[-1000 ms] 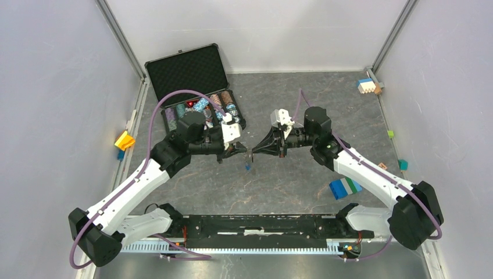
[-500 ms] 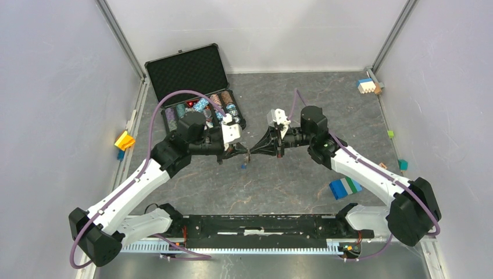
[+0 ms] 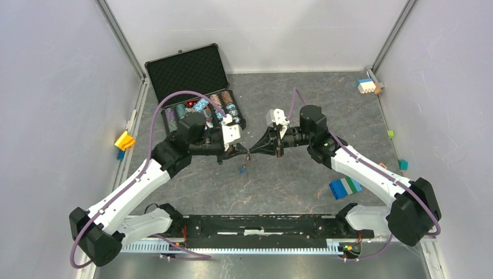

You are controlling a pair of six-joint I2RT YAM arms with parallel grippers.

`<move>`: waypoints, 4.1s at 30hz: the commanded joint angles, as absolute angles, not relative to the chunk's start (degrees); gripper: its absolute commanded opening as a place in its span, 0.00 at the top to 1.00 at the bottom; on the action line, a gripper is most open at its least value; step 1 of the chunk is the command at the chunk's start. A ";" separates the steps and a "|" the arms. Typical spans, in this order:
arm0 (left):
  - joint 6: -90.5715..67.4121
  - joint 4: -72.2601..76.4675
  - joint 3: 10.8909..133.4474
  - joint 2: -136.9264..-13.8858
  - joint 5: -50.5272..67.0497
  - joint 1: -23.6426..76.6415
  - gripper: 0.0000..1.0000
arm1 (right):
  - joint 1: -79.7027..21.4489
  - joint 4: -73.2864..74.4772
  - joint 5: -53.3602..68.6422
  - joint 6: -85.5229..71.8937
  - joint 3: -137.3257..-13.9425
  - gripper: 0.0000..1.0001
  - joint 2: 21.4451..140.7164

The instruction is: Put the keys on the keyring

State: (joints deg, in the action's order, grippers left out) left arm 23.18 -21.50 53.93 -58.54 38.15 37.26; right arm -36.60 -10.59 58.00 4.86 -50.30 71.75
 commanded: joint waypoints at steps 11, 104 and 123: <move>22.05 -18.37 53.53 -57.32 41.22 37.53 0.98 | -36.48 -8.52 54.95 8.44 -53.47 1.00 70.83; 27.65 -17.23 51.25 -56.13 37.56 37.90 0.98 | -38.33 2.79 50.77 15.38 -57.98 1.00 73.54; 29.80 -17.70 50.66 -54.58 37.81 37.87 0.98 | -37.79 9.93 48.35 21.09 -60.75 1.00 75.52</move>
